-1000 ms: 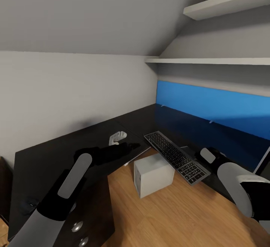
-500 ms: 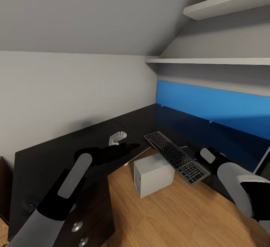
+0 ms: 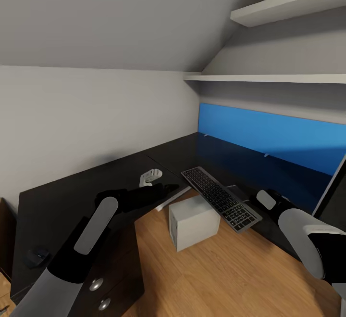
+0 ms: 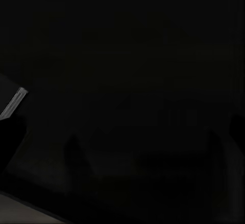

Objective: In the bedroom, organize the workspace by keeping the computer under the desk, ensuring the monitor is on the desk, placing the keyboard on the desk next to the monitor, placing the mouse on the desk next to the keyboard, moving the folder from the swivel chair onto the desk next to the mouse, stacking the notebook on top of the folder with the pen on top of the notebook, and positioning the swivel chair next to the desk.

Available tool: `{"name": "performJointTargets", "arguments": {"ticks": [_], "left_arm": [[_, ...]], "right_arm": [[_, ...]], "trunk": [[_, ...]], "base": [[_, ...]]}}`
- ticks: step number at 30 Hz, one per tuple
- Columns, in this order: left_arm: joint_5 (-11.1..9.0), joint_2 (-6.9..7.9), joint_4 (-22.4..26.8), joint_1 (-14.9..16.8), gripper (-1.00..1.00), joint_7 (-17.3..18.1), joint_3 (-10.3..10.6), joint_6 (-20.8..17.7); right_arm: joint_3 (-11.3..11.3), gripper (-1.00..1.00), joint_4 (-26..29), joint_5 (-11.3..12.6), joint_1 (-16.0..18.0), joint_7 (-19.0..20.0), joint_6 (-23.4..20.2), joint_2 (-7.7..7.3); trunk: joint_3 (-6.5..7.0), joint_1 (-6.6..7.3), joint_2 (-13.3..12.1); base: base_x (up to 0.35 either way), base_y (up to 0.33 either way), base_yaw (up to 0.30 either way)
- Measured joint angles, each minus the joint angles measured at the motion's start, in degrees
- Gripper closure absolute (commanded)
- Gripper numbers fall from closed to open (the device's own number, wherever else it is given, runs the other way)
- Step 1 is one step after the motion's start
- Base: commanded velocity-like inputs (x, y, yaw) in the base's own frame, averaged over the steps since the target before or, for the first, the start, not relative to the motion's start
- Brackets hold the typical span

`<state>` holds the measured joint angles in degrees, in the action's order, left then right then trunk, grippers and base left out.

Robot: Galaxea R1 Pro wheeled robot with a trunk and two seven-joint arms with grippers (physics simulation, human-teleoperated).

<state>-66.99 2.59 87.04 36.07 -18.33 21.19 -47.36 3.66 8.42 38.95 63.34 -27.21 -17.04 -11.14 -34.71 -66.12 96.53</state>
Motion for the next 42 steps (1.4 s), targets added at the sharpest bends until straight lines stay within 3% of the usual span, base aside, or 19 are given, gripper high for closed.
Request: {"name": "performJointTargets", "arguments": {"ticks": [42], "left_arm": [[0.00, 0.00, 0.00, 0.00, -1.00, 0.07, 0.01, 0.00]], "right_arm": [[0.08, -1.00, -0.14, 0.32, 0.01, -0.10, -0.08, 0.06]], "trunk": [[-0.05, 0.00, 0.00]], "base": [[-0.001, -0.001, 0.000]]}}
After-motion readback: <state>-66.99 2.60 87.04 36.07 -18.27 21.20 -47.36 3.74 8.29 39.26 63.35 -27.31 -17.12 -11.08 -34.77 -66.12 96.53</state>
